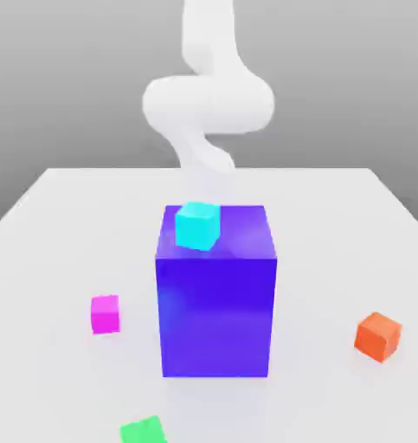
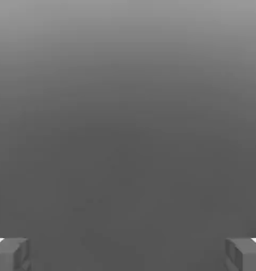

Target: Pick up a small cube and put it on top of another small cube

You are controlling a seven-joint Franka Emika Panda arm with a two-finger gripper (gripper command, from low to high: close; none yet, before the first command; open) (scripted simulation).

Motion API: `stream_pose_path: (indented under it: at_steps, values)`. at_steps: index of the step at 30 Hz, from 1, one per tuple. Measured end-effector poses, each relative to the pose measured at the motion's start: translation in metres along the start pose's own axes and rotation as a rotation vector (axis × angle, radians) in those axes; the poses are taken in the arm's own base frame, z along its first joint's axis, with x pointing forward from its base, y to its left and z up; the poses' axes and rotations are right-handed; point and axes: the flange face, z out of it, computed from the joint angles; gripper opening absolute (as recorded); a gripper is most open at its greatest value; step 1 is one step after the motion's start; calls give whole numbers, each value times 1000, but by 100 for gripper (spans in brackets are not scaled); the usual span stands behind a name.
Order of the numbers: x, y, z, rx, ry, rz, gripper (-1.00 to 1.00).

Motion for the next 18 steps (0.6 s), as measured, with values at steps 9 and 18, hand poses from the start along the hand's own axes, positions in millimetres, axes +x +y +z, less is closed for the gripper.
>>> stream_pose_path:
  at_steps: [9, 18]
  values:
    - [23, 79, 38, -94, -51, -376, 0]
    - [26, 152, 82, -149, -162, -761, 0]
